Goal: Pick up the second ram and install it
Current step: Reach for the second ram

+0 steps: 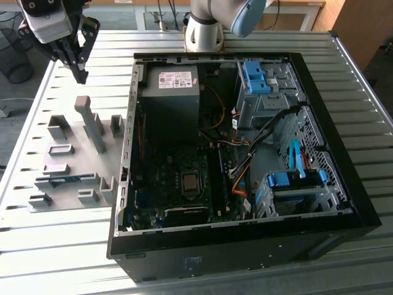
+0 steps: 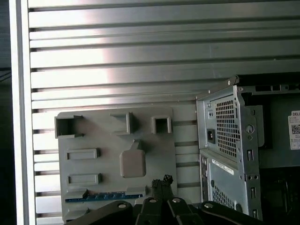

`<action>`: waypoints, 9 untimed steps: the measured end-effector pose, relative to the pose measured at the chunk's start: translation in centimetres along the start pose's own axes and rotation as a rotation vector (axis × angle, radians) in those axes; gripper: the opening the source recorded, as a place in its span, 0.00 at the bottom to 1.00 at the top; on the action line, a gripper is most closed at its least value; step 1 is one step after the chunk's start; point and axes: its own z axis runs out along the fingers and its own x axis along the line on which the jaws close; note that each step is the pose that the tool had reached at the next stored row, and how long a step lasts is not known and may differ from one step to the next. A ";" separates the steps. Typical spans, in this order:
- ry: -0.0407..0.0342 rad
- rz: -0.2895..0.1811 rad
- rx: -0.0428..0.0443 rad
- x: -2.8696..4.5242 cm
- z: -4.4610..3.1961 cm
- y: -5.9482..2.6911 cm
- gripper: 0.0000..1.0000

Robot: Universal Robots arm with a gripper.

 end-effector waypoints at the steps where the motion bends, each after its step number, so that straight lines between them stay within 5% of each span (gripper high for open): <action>1: 0.0000 0.000 0.0001 0.15 0.00 -0.01 0.11; 9: 0.0000 0.000 0.0000 1.25 -0.01 -0.10 0.11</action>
